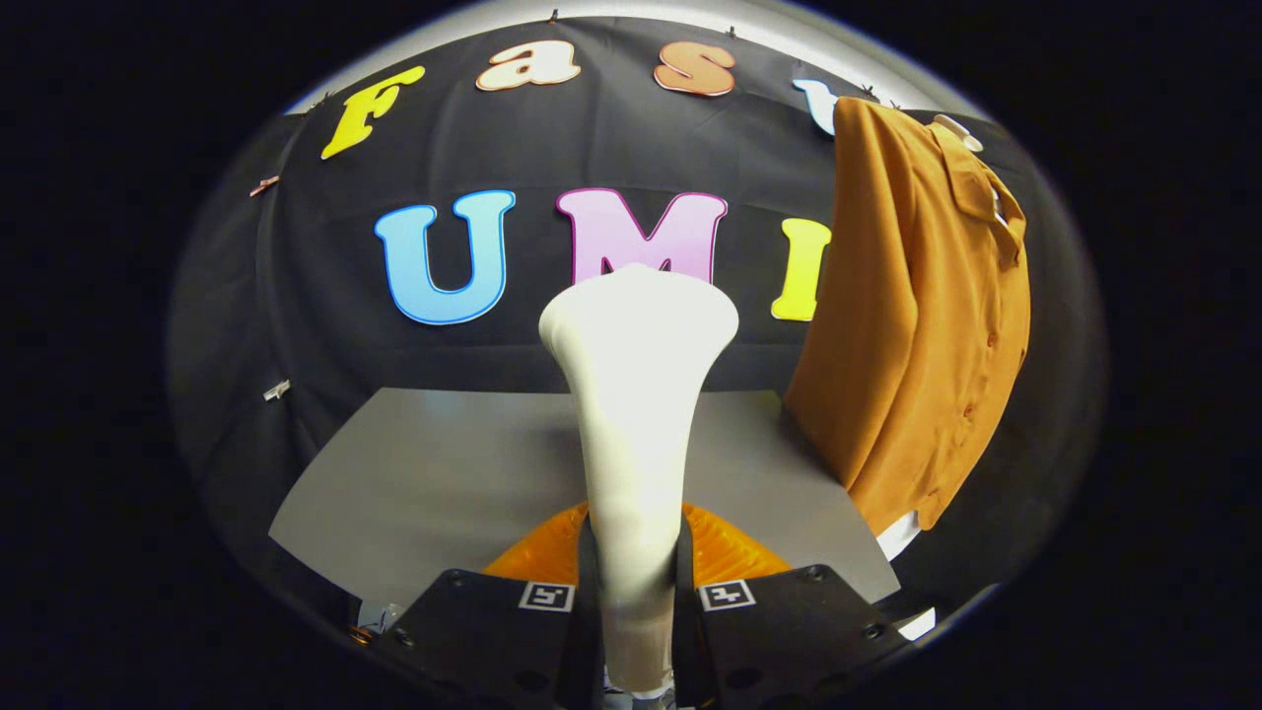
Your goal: Iron the clothes twice with a garment steamer, once on the left side and once on the right side.
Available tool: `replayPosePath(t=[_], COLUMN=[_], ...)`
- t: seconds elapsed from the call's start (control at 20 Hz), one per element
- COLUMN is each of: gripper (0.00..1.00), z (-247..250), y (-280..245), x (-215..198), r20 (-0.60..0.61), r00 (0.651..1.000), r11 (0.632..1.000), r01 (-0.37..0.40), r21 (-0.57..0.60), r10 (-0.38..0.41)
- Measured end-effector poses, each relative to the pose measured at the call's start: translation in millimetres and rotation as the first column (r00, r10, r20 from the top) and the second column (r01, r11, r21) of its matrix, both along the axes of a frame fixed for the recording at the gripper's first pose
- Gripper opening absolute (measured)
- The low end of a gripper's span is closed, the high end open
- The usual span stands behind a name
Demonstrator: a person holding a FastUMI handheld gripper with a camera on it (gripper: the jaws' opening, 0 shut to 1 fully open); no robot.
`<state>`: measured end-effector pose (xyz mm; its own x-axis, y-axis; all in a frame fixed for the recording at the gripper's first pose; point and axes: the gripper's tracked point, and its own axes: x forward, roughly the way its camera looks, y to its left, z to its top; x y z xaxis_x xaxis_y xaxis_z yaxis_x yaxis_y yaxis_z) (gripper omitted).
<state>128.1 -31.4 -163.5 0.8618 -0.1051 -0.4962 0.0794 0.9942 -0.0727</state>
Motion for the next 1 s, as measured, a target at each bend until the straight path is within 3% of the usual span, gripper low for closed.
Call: replayPosePath(t=[0.55, 0.85, 1.0], gripper=[0.31, 0.31, 0.3], z=[56, 65, 69], y=[1, -57, -85], x=[-99, -133, -131], r20=[0.153, 0.164, 0.168], r00=[0.984, 0.96, 0.953], r11=[0.996, 0.973, 0.967], r01=[0.088, 0.229, 0.254], r21=[0.003, 0.009, 0.018], r10=[-0.087, -0.227, -0.254])
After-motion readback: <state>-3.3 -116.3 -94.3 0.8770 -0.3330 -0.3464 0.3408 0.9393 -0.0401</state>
